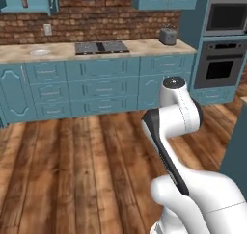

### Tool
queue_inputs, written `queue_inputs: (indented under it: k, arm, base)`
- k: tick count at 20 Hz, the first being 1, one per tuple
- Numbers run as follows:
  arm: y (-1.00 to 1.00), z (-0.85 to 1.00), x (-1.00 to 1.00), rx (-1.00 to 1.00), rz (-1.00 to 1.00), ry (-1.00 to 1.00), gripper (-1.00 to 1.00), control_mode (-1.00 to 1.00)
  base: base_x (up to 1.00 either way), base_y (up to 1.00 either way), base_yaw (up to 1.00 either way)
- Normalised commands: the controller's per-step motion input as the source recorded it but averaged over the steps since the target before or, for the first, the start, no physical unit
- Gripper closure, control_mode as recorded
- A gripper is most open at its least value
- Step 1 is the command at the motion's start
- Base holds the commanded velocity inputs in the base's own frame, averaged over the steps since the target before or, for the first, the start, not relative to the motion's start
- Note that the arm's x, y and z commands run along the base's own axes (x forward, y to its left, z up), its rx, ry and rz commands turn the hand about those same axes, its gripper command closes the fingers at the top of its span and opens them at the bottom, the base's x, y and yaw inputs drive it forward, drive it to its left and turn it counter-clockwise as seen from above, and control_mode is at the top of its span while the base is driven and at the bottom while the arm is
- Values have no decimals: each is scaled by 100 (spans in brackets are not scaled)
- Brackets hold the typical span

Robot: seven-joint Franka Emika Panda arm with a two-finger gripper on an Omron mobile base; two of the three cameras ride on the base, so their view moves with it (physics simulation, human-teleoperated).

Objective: Move the hot dog bun to the plate on the dining table and place the condiment next to that plate. Then navigate to the fridge and take the sausage and place it on the plate as well.

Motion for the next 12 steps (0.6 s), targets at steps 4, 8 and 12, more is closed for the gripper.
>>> queue_inputs:
  k: [4,8,12]
  arm:
    - [0,0,0,0,0,0,-100,100]
    - [0,0,0,0,0,0,-100,100]
    - [0,0,0,0,0,0,-100,100]
  base:
    - [100,40,0]
    - [100,57,0]
    - [100,72,0]
